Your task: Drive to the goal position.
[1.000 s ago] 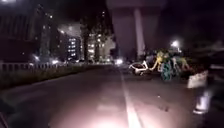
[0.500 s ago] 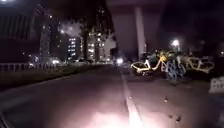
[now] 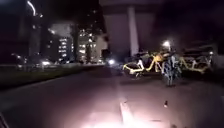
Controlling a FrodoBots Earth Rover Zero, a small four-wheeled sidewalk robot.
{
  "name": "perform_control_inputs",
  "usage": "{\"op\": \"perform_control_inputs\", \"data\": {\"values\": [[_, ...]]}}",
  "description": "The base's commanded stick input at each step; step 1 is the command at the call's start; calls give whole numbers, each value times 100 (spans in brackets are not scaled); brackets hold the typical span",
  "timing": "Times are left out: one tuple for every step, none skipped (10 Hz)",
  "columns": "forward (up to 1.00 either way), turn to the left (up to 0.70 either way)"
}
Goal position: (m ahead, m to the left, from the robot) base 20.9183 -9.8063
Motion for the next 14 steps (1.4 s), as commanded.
{"op": "perform_control_inputs", "data": {"values": [[45,0],[45,0],[45,0],[45,0],[45,0],[45,0],[45,0],[45,0],[45,4],[45,18],[45,27],[45,27],[45,27],[45,27]]}}
